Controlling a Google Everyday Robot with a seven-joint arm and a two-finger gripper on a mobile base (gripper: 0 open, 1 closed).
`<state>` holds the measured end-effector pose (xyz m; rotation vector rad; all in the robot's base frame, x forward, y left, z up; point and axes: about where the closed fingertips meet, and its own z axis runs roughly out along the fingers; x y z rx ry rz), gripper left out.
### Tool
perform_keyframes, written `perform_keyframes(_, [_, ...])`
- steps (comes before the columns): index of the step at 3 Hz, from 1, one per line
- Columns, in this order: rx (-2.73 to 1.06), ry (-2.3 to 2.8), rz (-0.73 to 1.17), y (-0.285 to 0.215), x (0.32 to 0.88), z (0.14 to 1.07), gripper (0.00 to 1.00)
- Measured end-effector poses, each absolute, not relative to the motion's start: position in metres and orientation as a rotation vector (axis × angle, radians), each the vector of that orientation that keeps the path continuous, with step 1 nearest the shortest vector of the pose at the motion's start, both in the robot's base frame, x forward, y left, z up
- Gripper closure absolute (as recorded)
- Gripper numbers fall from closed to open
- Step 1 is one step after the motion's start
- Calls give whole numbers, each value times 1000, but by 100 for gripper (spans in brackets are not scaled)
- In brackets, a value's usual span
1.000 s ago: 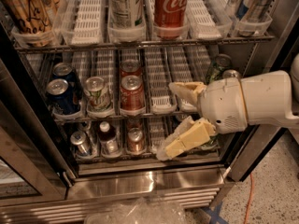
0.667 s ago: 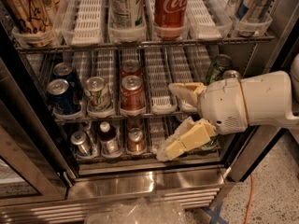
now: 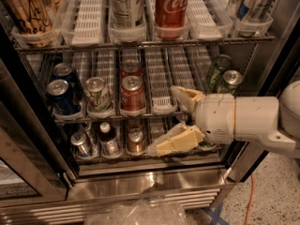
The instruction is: Pick coke can from bottom shelf of fridge
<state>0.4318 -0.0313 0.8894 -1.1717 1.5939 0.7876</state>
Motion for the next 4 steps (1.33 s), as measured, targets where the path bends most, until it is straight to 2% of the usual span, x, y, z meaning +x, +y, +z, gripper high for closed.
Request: perform_keyframes(4, [-937, 1569, 708, -16, 464, 867, 0])
